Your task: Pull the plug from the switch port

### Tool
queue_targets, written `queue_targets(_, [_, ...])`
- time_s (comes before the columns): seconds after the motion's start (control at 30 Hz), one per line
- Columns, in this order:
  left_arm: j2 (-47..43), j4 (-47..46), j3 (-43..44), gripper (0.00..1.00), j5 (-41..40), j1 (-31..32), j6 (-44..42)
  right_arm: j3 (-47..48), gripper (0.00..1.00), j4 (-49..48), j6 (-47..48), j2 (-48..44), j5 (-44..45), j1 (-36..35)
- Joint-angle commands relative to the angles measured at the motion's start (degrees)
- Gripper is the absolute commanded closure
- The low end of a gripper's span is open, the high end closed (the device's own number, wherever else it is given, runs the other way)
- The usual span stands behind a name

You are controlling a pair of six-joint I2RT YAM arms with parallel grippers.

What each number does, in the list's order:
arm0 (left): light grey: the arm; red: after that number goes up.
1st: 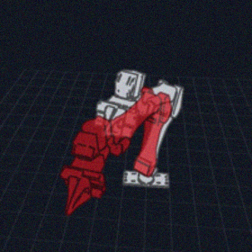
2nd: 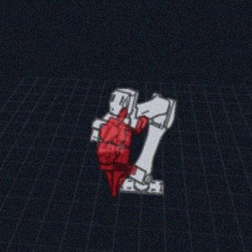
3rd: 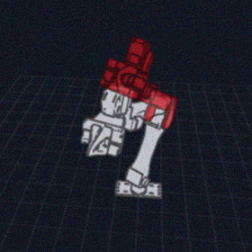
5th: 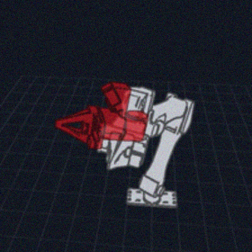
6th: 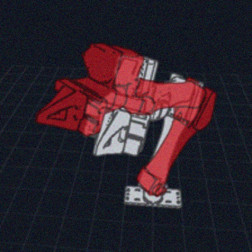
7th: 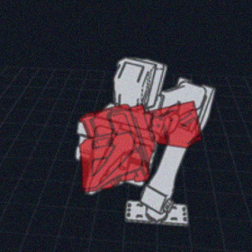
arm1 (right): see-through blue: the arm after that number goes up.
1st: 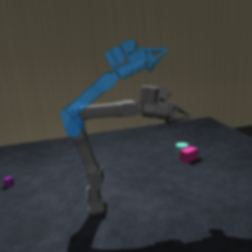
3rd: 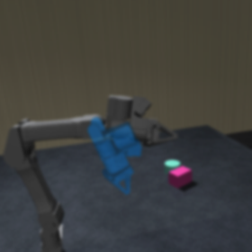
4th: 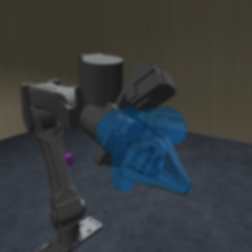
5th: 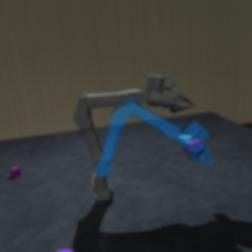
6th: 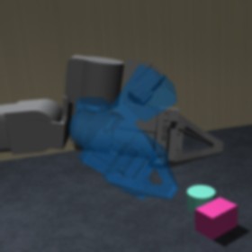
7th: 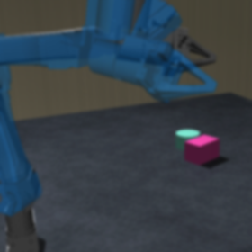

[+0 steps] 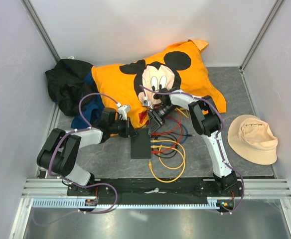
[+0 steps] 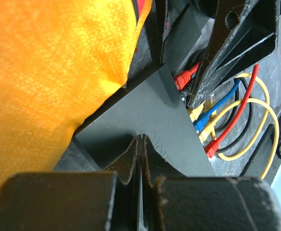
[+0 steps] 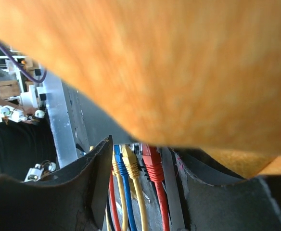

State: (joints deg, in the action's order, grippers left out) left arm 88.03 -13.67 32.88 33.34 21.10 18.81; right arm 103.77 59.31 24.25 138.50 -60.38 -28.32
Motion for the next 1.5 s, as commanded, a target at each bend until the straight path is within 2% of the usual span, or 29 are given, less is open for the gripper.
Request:
queue_targets(0.0, [1.71, 6.2, -1.16, 0.98, -5.83, 0.52, -2.02, -2.52, 0.47, 1.07, 3.61, 6.17, 8.7, 0.27])
queue_targets(0.27, [2.06, 6.2, -1.07, 0.98, -6.1, 0.69, -1.85, -0.41, 0.48, 1.07, 2.38, 8.1, 9.05, 2.47])
queue_targets(0.7, [1.88, 6.38, -0.98, 0.98, -6.62, 1.84, -2.46, 2.14, 0.58, 2.83, 1.33, 11.88, 8.17, 5.02])
queue_targets(1.23, [2.15, 6.38, -0.8, 0.98, -6.89, 2.28, -2.72, 2.85, 0.62, 0.81, -1.57, 11.36, 12.48, 5.2])
queue_targets(1.47, [2.23, 6.46, -0.72, 0.98, -7.06, 2.71, -2.9, 2.32, 0.6, -1.57, -4.74, 10.13, 13.89, 4.24])
